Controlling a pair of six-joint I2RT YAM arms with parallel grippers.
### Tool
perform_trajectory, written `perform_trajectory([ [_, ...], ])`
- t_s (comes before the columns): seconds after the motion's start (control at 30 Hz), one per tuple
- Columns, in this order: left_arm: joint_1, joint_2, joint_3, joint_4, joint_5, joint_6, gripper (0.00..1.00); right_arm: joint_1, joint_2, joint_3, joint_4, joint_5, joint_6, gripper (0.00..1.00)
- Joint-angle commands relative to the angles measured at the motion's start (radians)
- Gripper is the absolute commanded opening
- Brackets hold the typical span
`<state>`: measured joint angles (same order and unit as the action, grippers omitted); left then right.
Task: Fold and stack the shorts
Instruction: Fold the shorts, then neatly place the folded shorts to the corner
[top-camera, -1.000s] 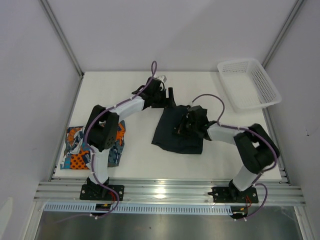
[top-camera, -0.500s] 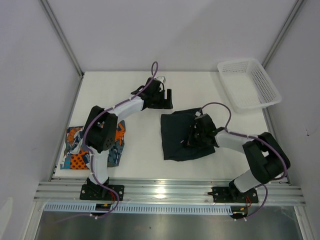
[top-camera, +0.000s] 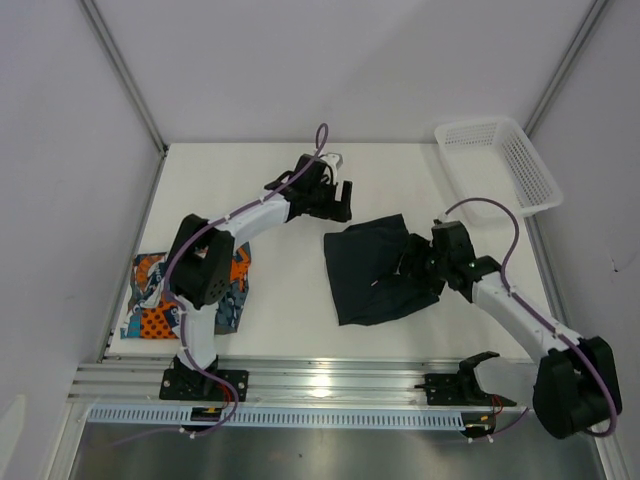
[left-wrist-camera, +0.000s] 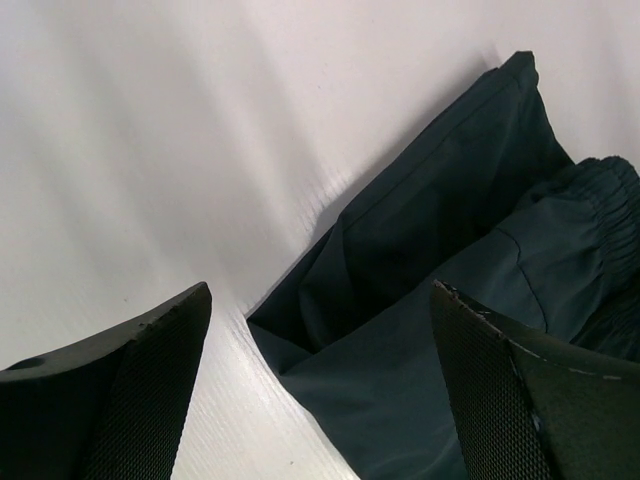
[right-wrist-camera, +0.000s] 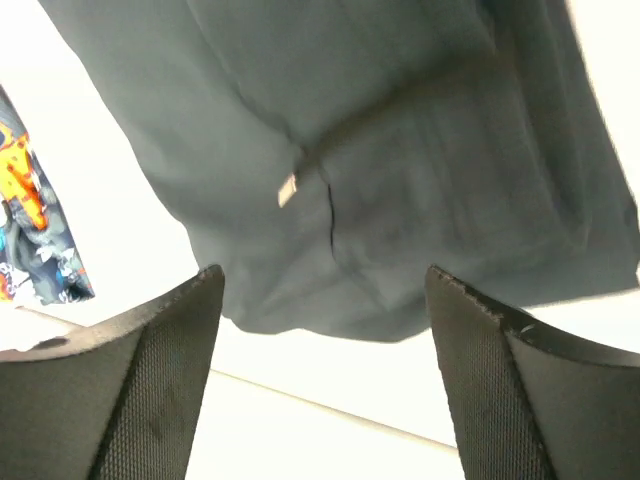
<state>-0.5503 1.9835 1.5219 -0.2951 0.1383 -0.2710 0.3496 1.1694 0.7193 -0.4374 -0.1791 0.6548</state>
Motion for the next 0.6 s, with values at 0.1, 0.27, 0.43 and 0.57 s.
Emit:
perform_trajectory([
  [0.1,-0.003,0.051,0.090,0.005,0.052,0.062,0.91,0.198,-0.214,-0.112,-0.156,0.217,0.379,1.00],
  [0.27,-0.003,0.081,0.116,0.005,0.070,0.070,0.91,0.391,-0.235,-0.127,-0.250,0.397,0.736,1.00],
  [0.43,-0.003,0.094,0.144,-0.015,0.081,0.073,0.91,0.447,-0.218,-0.224,-0.100,0.441,0.891,0.99],
  [0.57,-0.003,0.077,0.135,-0.029,0.069,0.081,0.92,0.437,-0.140,-0.213,-0.035,0.449,0.936,0.96],
])
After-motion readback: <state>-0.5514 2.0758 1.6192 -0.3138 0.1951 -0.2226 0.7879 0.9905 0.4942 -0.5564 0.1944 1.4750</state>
